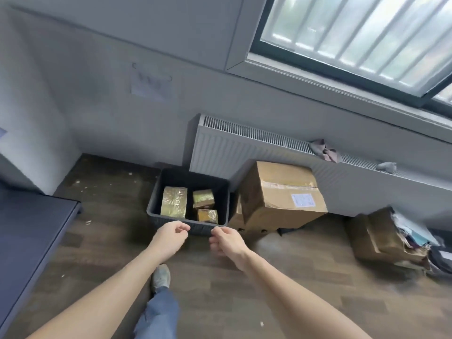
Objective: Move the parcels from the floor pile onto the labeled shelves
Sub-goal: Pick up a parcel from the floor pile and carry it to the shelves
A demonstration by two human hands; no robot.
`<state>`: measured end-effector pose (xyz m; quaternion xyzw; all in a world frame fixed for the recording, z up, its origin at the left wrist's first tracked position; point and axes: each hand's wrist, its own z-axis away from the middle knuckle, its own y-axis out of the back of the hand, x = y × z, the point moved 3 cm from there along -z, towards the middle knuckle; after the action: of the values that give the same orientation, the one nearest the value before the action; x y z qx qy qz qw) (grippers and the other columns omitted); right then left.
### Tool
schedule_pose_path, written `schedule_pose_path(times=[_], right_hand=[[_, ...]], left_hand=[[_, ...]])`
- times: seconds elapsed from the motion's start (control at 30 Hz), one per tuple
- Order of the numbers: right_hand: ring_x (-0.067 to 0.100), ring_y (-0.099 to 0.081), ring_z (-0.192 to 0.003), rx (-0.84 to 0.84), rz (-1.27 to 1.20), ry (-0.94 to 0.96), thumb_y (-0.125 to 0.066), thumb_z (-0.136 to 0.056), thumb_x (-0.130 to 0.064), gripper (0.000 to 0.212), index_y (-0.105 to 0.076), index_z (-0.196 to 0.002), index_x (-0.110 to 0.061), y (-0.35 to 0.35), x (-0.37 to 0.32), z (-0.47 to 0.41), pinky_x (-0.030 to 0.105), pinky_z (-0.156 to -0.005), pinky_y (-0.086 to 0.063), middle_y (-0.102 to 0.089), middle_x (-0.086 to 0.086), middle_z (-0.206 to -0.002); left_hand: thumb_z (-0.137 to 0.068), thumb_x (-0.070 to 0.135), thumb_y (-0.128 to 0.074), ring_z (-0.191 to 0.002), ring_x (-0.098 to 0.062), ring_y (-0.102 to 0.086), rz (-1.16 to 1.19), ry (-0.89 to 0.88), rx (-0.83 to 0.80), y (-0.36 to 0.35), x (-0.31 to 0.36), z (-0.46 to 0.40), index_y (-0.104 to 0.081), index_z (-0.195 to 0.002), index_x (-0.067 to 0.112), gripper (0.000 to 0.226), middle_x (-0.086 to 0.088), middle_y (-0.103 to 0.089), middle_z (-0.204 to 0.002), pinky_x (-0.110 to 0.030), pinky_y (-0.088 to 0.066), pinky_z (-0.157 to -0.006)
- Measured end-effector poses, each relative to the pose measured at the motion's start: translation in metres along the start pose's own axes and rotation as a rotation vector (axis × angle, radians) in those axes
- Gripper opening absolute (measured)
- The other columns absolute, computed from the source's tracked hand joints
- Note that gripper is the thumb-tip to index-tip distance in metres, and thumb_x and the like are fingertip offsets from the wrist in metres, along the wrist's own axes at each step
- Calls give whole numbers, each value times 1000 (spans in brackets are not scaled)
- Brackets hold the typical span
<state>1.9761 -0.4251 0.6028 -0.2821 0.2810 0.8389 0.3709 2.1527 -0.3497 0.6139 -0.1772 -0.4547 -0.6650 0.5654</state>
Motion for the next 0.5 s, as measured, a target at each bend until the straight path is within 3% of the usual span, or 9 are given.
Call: schedule_pose_path(times=[0.27, 0.5], right_hand=[[16, -56, -73, -17, 127, -177, -42, -106, -36, 27, -61, -99, -17, 42, -54, -177, 26, -62, -43, -61, 1, -86], [25, -64, -84, -112, 356, -196, -41, -102, -36, 34, -64, -99, -10, 59, -73, -331, 37, -81, -54, -67, 7, -89]], left_hand=[[-99, 23, -52, -90, -6, -68, 41, 150, -82, 30, 29, -160, -66, -112, 28, 20, 7, -67, -113, -15, -42, -67], [-97, 24, -51, -96, -9, -67, 63, 273, -12, 30, 38, -302, -68, -107, 29, 20, 9, -69, -109, -29, -51, -87]])
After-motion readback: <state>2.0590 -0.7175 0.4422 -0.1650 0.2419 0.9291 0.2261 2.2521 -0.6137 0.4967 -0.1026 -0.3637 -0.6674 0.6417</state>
